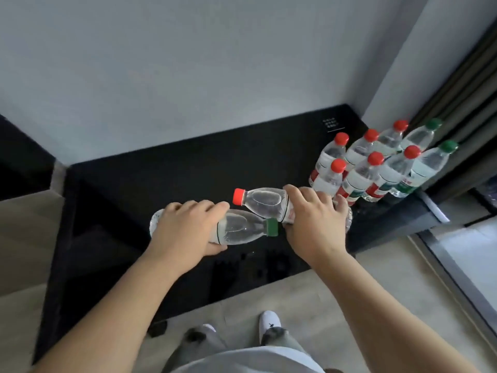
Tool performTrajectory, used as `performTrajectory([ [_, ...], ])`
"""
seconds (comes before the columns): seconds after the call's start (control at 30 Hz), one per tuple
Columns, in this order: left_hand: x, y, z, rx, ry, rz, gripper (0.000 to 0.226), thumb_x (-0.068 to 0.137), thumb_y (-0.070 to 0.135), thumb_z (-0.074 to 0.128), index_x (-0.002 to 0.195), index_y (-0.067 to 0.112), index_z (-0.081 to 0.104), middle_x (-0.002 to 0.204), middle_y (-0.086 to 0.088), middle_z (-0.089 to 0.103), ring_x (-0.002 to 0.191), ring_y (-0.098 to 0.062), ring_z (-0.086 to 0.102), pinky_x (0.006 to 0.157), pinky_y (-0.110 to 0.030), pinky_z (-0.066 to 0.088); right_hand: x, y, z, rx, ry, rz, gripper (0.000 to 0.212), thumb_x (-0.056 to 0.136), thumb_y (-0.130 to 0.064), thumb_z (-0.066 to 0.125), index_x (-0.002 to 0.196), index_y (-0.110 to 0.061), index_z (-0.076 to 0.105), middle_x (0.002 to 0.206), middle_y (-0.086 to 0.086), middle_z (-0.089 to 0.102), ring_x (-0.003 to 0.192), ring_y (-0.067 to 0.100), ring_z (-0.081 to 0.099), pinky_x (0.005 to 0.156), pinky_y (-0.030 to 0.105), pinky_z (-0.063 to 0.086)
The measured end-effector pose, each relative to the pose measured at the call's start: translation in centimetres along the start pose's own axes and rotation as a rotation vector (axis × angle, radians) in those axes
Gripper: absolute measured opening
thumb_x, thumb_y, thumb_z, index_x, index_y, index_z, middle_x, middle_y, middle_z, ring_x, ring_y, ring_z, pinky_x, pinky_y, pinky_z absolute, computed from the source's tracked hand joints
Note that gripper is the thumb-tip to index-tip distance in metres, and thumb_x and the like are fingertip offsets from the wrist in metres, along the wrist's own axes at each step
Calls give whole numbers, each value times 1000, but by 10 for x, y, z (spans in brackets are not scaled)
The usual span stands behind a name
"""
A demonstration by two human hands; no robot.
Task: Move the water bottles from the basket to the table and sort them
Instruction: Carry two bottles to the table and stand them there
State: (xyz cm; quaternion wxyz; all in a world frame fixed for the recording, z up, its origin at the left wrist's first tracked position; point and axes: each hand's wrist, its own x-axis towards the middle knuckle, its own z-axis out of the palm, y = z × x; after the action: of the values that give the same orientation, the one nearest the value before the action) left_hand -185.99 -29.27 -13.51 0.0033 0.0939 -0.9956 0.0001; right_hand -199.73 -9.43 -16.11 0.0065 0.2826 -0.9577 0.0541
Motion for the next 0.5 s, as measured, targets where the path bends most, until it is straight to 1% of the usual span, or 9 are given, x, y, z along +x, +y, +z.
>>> performTrajectory([
  [0.13, -8, 9, 3, 23, -26, -85, 63, 77, 62, 76, 127, 35, 48, 113, 13, 65, 101, -16, 64, 86, -39, 50, 9, -1, 9, 21, -24, -99, 81, 76, -30, 80, 147, -35, 41, 139, -4, 59, 125, 32, 56, 112, 63, 30],
  [0.27, -12, 10, 17, 38, -33, -121, 67, 78, 62, 75, 133, 35, 47, 115, 13, 65, 102, -16, 64, 87, -38, 50, 14, -4, 23, 35, -38, -151, 81, 78, -33, 78, 149, -35, 39, 140, -5, 58, 125, 32, 55, 112, 63, 31],
  [0.37, -12, 6, 38, 46, -32, -131, 69, 76, 62, 77, 132, 34, 49, 113, 11, 66, 100, -17, 65, 85, -39, 51, 19, -5, 41, 47, -44, -167, 80, 79, -31, 77, 150, -35, 39, 142, -4, 57, 127, 33, 54, 114, 64, 29],
  [0.5, -9, 2, 80, 55, -3, -129, 72, 74, 62, 78, 133, 31, 50, 114, 9, 68, 101, -19, 67, 86, -42, 52, 28, -2, 76, 27, -6, -184, 78, 81, -29, 78, 149, -33, 40, 141, -2, 58, 127, 35, 54, 114, 66, 29],
])
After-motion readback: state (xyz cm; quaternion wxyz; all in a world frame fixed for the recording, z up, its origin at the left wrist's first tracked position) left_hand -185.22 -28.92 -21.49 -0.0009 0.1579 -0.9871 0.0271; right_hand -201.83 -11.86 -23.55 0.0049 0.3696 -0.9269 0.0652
